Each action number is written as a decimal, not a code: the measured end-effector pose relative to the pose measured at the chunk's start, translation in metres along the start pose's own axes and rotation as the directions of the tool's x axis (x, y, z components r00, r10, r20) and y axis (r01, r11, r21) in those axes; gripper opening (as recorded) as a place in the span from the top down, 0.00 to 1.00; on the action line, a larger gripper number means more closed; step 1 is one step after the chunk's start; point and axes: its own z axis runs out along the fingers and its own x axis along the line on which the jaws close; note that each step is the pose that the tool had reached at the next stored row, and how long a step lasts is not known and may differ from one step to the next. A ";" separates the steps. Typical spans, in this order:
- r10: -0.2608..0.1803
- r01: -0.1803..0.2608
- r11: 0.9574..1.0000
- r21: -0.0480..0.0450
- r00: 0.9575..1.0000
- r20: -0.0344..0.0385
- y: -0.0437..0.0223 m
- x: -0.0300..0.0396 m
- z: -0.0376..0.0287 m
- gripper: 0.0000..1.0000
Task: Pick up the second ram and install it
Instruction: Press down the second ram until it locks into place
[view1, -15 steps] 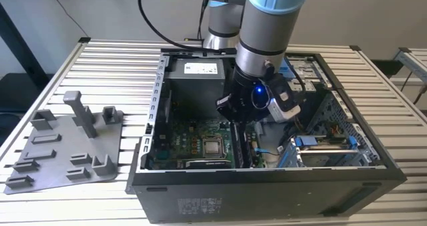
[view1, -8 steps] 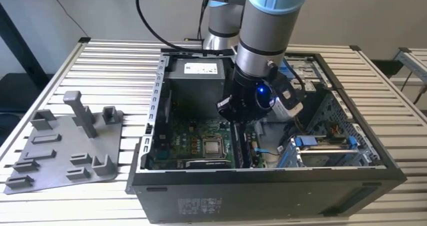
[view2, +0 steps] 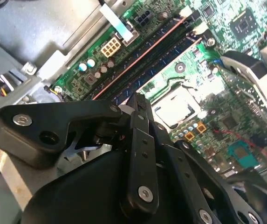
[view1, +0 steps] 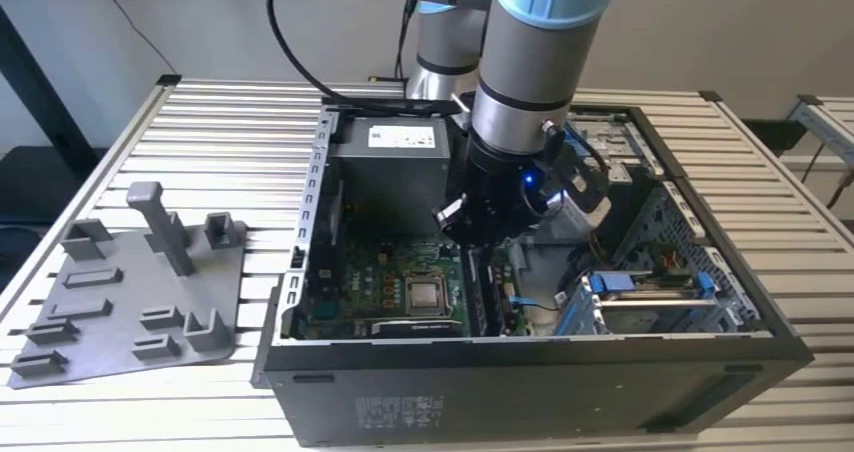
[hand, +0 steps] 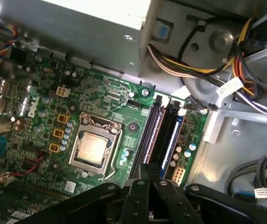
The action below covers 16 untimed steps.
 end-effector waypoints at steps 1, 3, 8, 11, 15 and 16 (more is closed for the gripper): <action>-0.014 0.014 1.000 0.000 1.000 0.000 0.0000 0.0000 0.0000 0.89; -0.045 0.045 0.999 0.000 0.999 0.000 0.0000 0.0001 0.0000 0.89; -0.057 0.057 0.998 0.000 0.998 0.000 0.0000 0.0001 0.0000 0.89; -0.094 0.094 0.996 0.001 0.996 0.000 0.0000 0.0001 0.0000 0.89; -0.166 0.166 0.986 0.001 0.986 0.000 0.0000 0.0001 -0.0001 0.89; -0.183 0.183 0.983 0.001 0.983 0.000 0.0000 0.0001 -0.0001 0.89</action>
